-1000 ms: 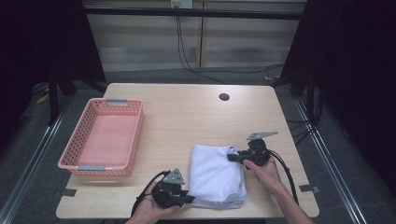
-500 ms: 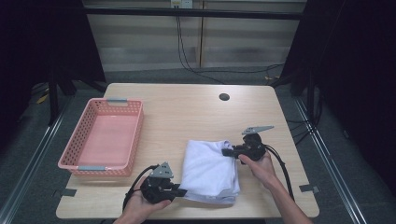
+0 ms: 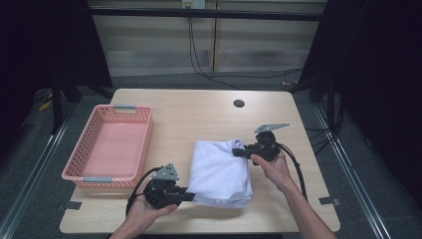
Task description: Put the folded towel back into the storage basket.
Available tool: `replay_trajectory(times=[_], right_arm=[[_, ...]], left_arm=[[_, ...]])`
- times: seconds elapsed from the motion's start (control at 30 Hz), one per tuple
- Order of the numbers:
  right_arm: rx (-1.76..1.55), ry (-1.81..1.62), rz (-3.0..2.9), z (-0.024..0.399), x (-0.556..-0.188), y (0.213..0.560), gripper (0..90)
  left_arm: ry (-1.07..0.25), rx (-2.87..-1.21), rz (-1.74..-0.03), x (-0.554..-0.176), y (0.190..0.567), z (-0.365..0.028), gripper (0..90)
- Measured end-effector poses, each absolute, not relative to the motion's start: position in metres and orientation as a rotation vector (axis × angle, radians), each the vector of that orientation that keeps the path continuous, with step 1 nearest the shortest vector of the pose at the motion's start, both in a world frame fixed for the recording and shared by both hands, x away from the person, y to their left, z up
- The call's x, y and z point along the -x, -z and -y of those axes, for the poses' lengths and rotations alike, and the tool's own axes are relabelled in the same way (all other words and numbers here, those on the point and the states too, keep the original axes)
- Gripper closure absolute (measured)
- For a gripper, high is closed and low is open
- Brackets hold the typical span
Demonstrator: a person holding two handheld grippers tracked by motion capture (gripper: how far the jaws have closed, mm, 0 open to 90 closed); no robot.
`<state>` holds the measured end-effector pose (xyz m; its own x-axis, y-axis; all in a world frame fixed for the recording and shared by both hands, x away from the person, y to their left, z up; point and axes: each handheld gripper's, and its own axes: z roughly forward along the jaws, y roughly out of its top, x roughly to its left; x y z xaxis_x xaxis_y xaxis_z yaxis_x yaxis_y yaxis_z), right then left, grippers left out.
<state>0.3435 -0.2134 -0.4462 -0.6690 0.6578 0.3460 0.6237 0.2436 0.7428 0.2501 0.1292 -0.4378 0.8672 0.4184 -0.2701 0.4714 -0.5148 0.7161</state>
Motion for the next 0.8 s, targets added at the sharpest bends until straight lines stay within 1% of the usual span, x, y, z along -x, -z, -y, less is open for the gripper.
replay_trajectory(times=[0.23, 0.5, 0.8], right_arm=[[-1.218, -1.454, -2.454, 0.198, -0.357, 0.431, 73.2], [-1.191, -1.494, -2.451, 0.180, -0.372, 0.421, 73.4], [-1.153, -1.571, -2.432, 0.163, -0.389, 0.402, 73.5]], left_arm=[[0.036, -2.166, -0.645, -0.256, 0.423, -0.145, 78.7], [-0.009, -2.138, -0.665, -0.260, 0.405, -0.160, 78.7], [-0.041, -2.110, -0.710, -0.268, 0.395, -0.182, 78.9]])
